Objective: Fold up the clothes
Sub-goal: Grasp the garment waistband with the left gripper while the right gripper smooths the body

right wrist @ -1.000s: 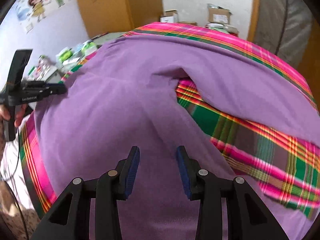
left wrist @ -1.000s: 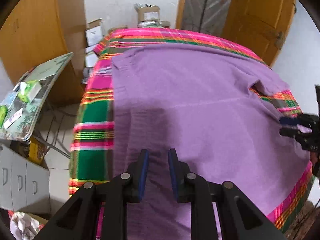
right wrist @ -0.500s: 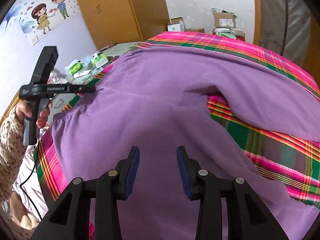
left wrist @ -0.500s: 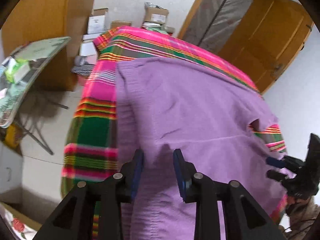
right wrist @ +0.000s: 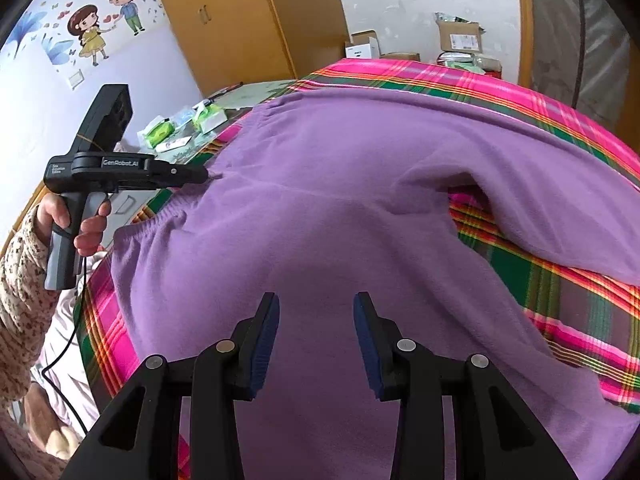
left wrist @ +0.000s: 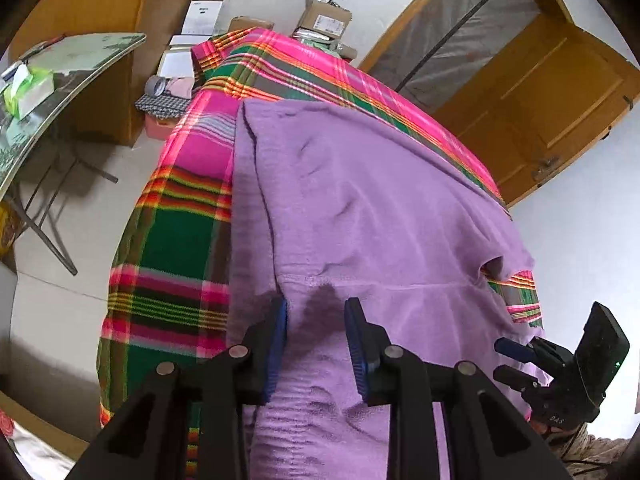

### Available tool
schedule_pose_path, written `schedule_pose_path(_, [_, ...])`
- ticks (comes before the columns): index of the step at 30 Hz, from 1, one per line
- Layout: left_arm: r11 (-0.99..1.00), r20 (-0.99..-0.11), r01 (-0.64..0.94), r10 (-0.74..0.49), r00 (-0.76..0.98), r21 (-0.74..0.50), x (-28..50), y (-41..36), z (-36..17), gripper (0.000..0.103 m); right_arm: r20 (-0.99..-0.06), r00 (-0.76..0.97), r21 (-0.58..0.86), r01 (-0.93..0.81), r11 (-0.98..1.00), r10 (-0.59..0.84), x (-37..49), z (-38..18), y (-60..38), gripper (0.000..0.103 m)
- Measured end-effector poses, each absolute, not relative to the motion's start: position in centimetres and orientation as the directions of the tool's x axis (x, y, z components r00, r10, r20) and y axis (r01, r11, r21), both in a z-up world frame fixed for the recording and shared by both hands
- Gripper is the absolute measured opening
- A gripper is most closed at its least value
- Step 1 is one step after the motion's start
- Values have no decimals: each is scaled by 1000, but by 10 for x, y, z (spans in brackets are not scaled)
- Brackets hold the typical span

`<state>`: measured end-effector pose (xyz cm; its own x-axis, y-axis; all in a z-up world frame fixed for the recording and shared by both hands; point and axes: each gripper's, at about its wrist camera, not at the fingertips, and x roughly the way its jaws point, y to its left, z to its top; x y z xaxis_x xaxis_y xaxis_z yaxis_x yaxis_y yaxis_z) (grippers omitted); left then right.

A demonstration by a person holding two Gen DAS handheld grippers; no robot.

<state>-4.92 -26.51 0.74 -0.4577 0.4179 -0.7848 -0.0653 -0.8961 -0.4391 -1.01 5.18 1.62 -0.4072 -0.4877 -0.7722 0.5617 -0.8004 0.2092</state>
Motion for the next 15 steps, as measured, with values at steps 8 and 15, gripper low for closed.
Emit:
schedule_pose_path(8, [-903,-769,-58,396,-502,-426,-42,-271,16,5,-771,-406,211,564,-799,-490,-10,16,45,40])
schedule_pose_path(15, [-911,-742,-58,369,-560,-409,-38,-278,29,4,-770,-401,216,569,-794,-497,-10,16,39,40])
